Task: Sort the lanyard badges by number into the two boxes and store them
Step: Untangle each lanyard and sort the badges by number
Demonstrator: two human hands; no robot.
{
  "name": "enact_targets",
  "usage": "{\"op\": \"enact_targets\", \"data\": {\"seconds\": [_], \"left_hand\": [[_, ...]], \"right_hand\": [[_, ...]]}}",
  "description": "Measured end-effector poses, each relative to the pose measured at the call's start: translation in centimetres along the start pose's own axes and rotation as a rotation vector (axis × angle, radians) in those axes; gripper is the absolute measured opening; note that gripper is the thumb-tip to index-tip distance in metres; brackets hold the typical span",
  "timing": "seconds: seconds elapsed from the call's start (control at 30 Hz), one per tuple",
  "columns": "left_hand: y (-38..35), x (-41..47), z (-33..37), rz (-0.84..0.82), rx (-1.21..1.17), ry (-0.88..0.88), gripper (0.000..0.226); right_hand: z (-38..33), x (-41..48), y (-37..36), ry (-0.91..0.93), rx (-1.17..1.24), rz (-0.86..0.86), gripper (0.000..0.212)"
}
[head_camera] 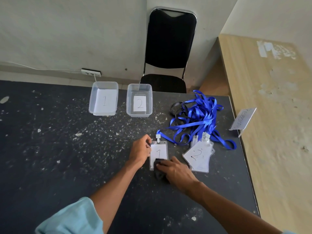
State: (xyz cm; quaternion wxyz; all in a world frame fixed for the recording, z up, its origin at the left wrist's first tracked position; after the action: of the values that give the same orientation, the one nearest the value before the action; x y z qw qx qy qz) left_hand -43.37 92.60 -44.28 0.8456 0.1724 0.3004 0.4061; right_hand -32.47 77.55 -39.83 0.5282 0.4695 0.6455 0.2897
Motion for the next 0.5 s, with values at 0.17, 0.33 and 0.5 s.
{"op": "enact_targets", "data": {"seconds": [0.17, 0.33, 0.5], "left_hand": [[0.5, 0.0, -0.1, -0.072, -0.004, -0.019, 0.006], [0.3, 0.4, -0.9, -0.035, -0.028, -0.013, 0.019], [0.1, -0.1, -0.8, -0.048, 0.096, -0.04, 0.033]], "right_hand": [[1.2, 2.7, 1.0, -0.092, 0.17, 0.197, 0.045], [-0.7, 5.6, 0.6, -0.202, 0.147, 0.184, 0.053], [-0.1, 3.5, -0.8, -0.09, 0.07, 0.152, 0.057]]}}
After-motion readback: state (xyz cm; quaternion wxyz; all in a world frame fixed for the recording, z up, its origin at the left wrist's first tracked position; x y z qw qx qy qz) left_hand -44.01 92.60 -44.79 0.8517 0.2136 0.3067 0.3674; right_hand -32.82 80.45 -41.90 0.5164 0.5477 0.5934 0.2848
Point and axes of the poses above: each hand's wrist, its own x-axis towards the middle knuckle, its own y-axis out of the back of the hand, z = x × y, the point moved 1 cm from there along x, towards the middle knuckle, and after that the axes turned 2 degrees about -y, right-handed, at the moved point
